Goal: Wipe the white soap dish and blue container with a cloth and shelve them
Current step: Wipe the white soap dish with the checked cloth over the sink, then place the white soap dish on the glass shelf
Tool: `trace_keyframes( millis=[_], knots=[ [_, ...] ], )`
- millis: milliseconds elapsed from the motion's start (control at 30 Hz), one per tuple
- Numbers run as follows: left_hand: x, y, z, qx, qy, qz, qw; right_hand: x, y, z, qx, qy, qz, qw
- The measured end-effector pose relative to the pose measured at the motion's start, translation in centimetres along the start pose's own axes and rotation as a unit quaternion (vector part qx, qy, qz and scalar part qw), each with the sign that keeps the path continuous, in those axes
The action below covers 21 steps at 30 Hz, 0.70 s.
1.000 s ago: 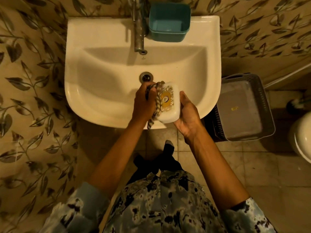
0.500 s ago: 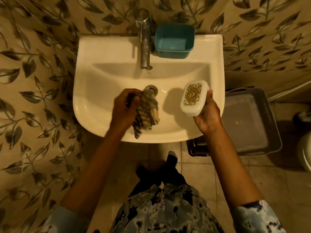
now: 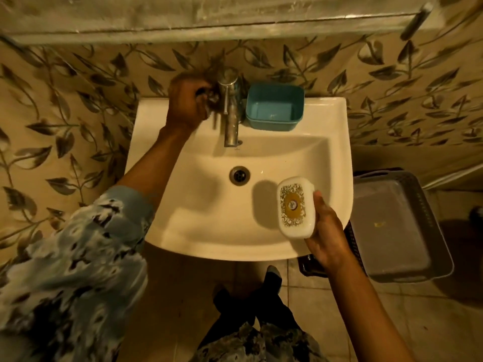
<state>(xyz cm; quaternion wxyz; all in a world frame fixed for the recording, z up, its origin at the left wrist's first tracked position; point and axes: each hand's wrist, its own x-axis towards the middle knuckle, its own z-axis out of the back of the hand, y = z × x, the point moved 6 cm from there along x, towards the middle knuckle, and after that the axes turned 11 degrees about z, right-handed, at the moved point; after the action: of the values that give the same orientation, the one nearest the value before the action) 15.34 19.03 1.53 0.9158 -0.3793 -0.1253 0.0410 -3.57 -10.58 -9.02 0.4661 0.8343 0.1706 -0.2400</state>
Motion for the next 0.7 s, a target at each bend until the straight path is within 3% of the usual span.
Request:
trace_keyframes(
  millis=[100, 167, 267, 367, 467, 567, 633, 700],
  knots=[
    [-0.4, 4.6, -4.6, 0.182, 0.141, 0.045, 0.972, -0.3, 0.5, 0.0, -0.014, 0.012, 0.008, 1.000],
    [-0.9, 6.1, -5.5, 0.179, 0.182, 0.062, 0.965, -0.6, 0.9, -0.1, -0.021, 0.016, 0.019, 0.999],
    [-0.9, 4.2, -2.8, 0.018, 0.089, 0.094, 0.991, -1.0, 1.7, -1.2, -0.025, 0.033, 0.035, 0.999],
    [-2.3, 2.6, 1.4, -0.051, -0.038, 0.129, 0.990, -1.4, 2.5, -3.0, -0.049, 0.055, 0.058, 0.996],
    [-5.8, 0.8, 2.6, -0.178, -0.015, 0.224, 0.958, -1.6, 3.6, -5.5, -0.150, 0.096, 0.109, 0.978],
    [-11.3, -2.5, 2.2, -0.290, 0.108, 0.279, 0.909, -2.6, 5.0, -9.5, -0.347, 0.206, 0.213, 0.890],
    [-14.3, -4.9, 2.1, -0.293, 0.194, 0.240, 0.905, -3.9, 5.6, -12.6, -0.441, 0.292, 0.264, 0.807],
    [-15.7, -6.2, 2.8, -0.249, 0.231, 0.191, 0.921, -5.1, 6.4, -15.3, -0.509, 0.333, 0.294, 0.737]
  ],
)
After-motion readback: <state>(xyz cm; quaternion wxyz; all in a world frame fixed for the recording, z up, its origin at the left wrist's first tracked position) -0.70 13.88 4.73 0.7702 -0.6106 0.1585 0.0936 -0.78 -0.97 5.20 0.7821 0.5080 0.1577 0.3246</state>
